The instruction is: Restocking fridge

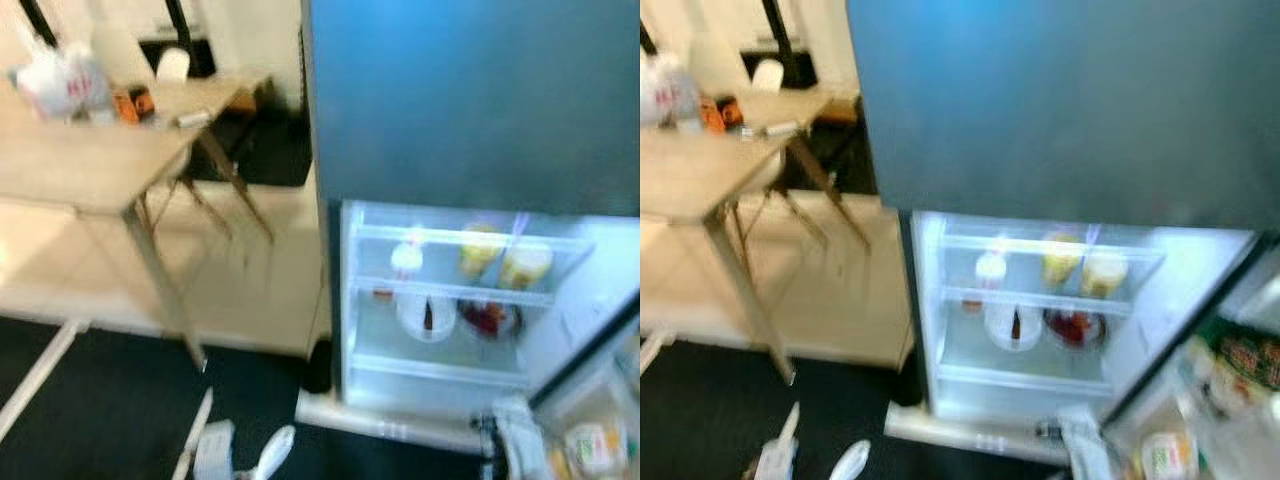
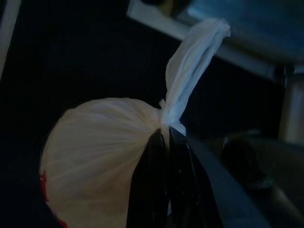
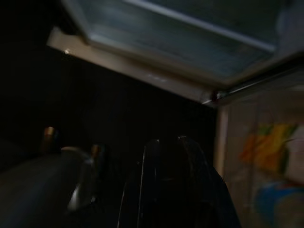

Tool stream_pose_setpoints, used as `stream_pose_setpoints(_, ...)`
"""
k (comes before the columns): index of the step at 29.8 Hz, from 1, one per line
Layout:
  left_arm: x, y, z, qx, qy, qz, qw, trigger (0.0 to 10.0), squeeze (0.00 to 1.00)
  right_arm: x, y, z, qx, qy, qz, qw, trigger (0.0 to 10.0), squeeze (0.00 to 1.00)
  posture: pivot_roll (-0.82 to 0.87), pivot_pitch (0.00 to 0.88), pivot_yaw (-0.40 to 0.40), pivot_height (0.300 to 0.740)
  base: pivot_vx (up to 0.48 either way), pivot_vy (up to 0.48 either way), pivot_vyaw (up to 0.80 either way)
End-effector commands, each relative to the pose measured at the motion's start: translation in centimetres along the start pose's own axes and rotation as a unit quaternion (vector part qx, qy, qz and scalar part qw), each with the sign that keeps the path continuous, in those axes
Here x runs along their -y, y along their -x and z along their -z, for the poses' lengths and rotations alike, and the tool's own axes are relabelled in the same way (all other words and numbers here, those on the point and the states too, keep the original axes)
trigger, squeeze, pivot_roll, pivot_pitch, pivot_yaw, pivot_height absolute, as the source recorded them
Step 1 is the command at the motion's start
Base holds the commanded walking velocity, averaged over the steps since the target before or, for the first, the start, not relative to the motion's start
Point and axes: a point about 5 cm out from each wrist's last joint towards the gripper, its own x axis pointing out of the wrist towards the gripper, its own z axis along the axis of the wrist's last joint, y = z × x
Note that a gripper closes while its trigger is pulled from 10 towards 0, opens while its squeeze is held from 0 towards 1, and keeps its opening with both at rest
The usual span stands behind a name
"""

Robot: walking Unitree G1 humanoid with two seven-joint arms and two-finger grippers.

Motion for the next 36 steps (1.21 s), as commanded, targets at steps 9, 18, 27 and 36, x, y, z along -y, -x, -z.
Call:
stream_pose_setpoints(9,-0.46,0.14,0.09,0.000,0.015,-0.014,1.000,10.0,0.00,0.06,0.06,0.16,0.000,0.001,0.001,1.000,10.0,0.00,-0.06,0.008,0.026,0.740,0.000,0.000,0.00)
stream_pose_setpoints(18,-0.39,0.20,0.31,-0.005,0.011,-0.003,1.000,10.0,0.00,0.27,0.09,-0.03,0.004,0.001,0.000,1.000,10.0,0.00,-0.06,0.003,0.023,0.740,0.225,0.000,0.00)
stream_pose_setpoints(27,-0.22,0.16,0.42,-0.008,0.010,0.000,1.000,10.0,0.00,0.00,0.07,0.13,0.004,-0.001,-0.005,1.000,10.0,0.00,-0.06,0.007,0.026,0.740,0.372,0.000,0.00)
stream_pose_setpoints(36,-0.12,-0.01,-0.19,0.001,0.005,-0.001,1.000,10.0,0.00,-0.13,0.13,0.58,-0.001,-0.006,-0.008,1.000,10.0,0.00,-0.06,0.009,0.028,0.740,0.335,0.000,0.00)
